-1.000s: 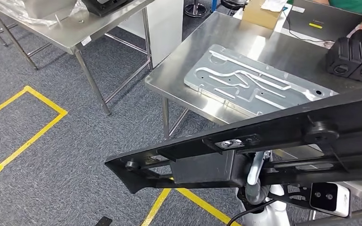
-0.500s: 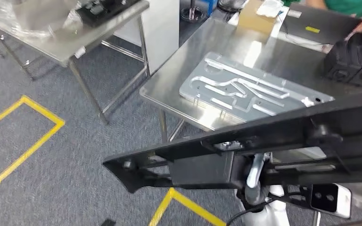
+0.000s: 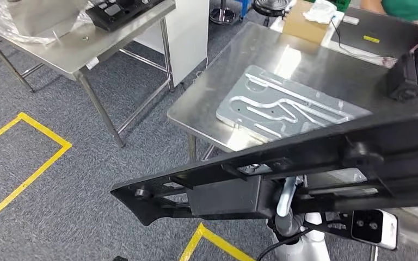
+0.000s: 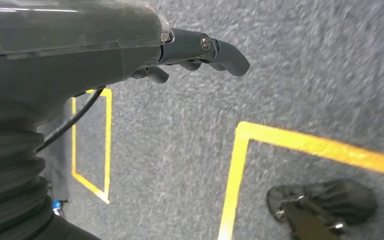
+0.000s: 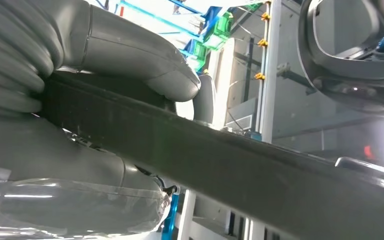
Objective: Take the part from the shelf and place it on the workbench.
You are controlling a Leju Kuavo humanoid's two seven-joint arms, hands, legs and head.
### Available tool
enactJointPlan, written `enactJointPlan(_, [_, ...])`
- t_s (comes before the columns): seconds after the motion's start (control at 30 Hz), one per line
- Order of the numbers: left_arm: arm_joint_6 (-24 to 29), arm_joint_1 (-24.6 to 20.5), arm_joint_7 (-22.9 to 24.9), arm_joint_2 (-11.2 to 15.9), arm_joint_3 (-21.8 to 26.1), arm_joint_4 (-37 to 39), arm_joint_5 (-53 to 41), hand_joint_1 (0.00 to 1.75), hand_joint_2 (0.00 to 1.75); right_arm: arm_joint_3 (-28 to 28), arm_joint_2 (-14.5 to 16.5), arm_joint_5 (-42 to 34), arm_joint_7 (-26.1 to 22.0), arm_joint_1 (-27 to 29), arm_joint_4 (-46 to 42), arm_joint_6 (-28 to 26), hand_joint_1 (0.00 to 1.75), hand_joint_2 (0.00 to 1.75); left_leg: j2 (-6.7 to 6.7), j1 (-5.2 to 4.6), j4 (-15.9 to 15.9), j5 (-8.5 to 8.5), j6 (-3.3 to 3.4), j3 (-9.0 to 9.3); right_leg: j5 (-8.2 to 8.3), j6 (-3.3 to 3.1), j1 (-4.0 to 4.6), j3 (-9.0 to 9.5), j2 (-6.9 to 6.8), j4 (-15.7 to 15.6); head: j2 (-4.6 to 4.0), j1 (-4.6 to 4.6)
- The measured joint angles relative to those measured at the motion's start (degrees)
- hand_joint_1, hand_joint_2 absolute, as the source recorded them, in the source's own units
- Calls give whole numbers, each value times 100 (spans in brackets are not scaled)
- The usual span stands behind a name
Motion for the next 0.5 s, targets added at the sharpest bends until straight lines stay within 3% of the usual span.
enactJointPlan(0.1, [8, -23, 5, 1, -1, 0, -9, 0, 175, 4, -11, 3, 1, 3, -2, -22, 175, 175, 4, -23, -10, -74, 49, 65, -377, 22, -8, -716, 0, 1049, 0, 23])
enactJointPlan(0.13, [9, -21, 5, 1, -1, 0, -8, 0, 175, 5, -18, 3, 2, 10, -2, -26, 175, 175, 11, -35, -10, -111, 55, 104, -364, 11, -7, -882, -1, 1195, 0, 24])
enactJointPlan(0.17, [9, -16, 5, 1, -1, 0, -8, 0, 175, 8, -25, 4, 3, 14, -2, -28, 175, 175, 22, -47, -11, -150, 54, 156, -217, -13, -2, -939, -3, 1128, 0, 25])
enactJointPlan(0.23, [10, -12, 4, -2, 0, 0, -6, 0, 175, 22, -38, 4, 8, 8, -3, -34, 175, 175, 54, -69, -21, -237, 47, 278, 341, -115, 42, -768, -58, 452, 0, 28])
enactJointPlan(0.27, [10, -10, 2, -10, 1, 0, -5, 0, 175, 34, -44, 4, 10, 1, -3, -42, 175, 175, 75, -78, -30, -276, 35, 338, 520, -171, 84, -651, -118, 120, 0, 25])
enactJointPlan(0.33, [13, -11, -4, -23, 1, 0, -2, 0, 175, 69, -53, 4, 14, -24, -4, -65, 175, 175, 130, -89, -57, -333, -13, 410, 641, -268, 159, -515, -208, -298, 0, 31])
enactJointPlan(0.37, [15, -13, -5, -27, 1, 0, 1, 0, 175, 90, -58, 3, 15, -34, -6, -81, 175, 175, 159, -98, -61, -334, -50, 452, 608, -289, 175, -497, -198, -333, 0, 32])
enactJointPlan(0.43, [21, -18, -8, -23, 1, 0, 14, 0, 175, 131, -64, -7, 15, -53, -14, -105, 175, 175, 197, -104, -37, -363, -113, 507, 697, -325, 149, -419, -124, -434, 0, 38])
enactJointPlan(0.5, [26, -27, -19, -20, 3, 0, 43, 0, 175, 175, -64, -19, 15, -95, -17, -115, 175, 175, 147, -96, 243, -553, -141, 412, 722, -347, 110, -339, -56, -488, 0, 33])
